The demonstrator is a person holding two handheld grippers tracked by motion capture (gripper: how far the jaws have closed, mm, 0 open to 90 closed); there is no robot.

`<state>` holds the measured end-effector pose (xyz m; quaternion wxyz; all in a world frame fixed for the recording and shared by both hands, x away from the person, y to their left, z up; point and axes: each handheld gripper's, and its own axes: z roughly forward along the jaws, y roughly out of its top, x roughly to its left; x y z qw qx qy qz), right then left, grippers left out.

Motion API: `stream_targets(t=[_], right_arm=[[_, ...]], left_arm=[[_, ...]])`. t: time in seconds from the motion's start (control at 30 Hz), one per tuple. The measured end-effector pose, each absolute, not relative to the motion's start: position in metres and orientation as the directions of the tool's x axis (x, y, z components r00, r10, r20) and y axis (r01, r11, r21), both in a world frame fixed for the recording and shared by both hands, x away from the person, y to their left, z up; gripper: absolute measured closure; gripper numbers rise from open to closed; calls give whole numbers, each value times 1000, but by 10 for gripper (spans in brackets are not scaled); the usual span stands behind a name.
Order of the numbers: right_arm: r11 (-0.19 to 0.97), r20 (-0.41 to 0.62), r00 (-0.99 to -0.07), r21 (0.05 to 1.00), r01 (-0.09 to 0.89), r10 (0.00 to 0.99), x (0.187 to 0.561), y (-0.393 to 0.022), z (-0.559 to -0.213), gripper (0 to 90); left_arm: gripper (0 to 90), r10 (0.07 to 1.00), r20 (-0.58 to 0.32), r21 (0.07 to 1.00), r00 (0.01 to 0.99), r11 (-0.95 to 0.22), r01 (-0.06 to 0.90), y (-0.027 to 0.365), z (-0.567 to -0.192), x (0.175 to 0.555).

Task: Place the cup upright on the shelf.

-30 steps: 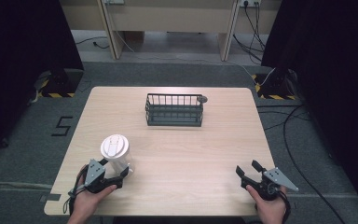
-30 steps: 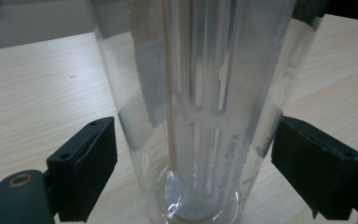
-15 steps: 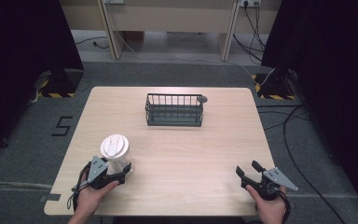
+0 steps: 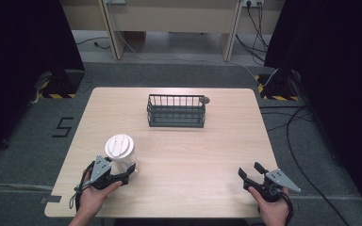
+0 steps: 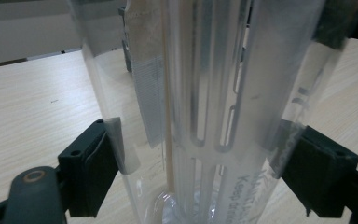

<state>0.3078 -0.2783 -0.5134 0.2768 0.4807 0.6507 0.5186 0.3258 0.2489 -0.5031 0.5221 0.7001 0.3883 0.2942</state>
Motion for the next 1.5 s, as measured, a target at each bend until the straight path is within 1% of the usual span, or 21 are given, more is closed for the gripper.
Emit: stream_targets(t=[0.5, 0.87, 1.5], right_arm=[[-7, 148, -388, 940, 341, 910, 307, -277, -513, 266], [-6, 146, -393, 941, 338, 908, 308, -277, -514, 266], [-9, 149, -396, 942, 335, 906, 308, -277, -514, 267]], left_arm=[[179, 845, 4, 965, 534, -144, 220, 239, -481, 347], [179, 837, -14, 970, 547, -122, 211, 223, -469, 368], [180, 831, 13, 977, 556, -128, 169, 203, -444, 398]])
